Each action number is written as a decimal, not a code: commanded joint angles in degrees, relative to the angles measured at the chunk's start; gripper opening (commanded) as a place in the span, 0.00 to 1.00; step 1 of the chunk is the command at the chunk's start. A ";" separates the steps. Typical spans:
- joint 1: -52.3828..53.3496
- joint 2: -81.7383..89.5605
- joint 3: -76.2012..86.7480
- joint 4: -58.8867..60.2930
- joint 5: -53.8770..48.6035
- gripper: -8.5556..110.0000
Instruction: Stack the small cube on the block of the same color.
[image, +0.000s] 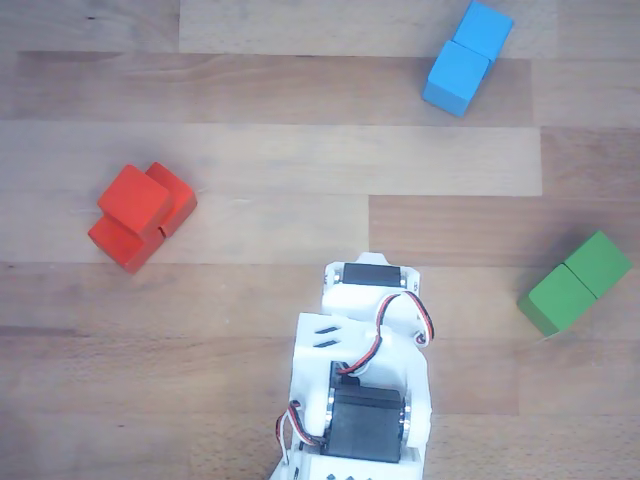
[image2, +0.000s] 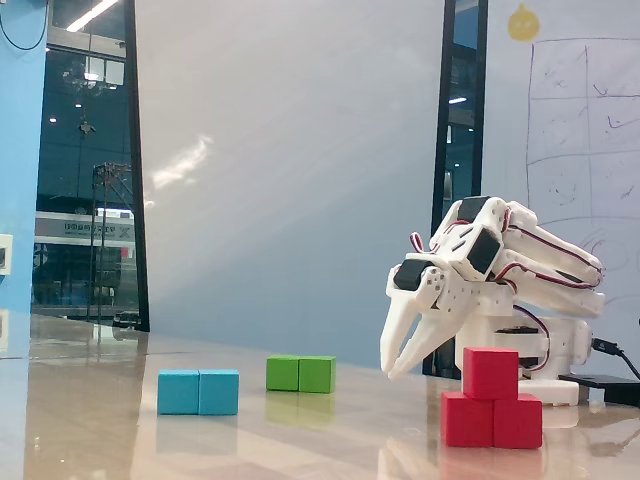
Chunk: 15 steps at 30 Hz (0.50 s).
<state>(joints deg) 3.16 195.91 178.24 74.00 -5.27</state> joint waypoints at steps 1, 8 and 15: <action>-0.35 2.29 -3.25 0.88 -0.44 0.07; -0.35 2.20 -3.43 0.88 -0.35 0.07; -0.35 1.85 -3.52 0.79 -0.44 0.07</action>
<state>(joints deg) 3.16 195.91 178.24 74.00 -5.27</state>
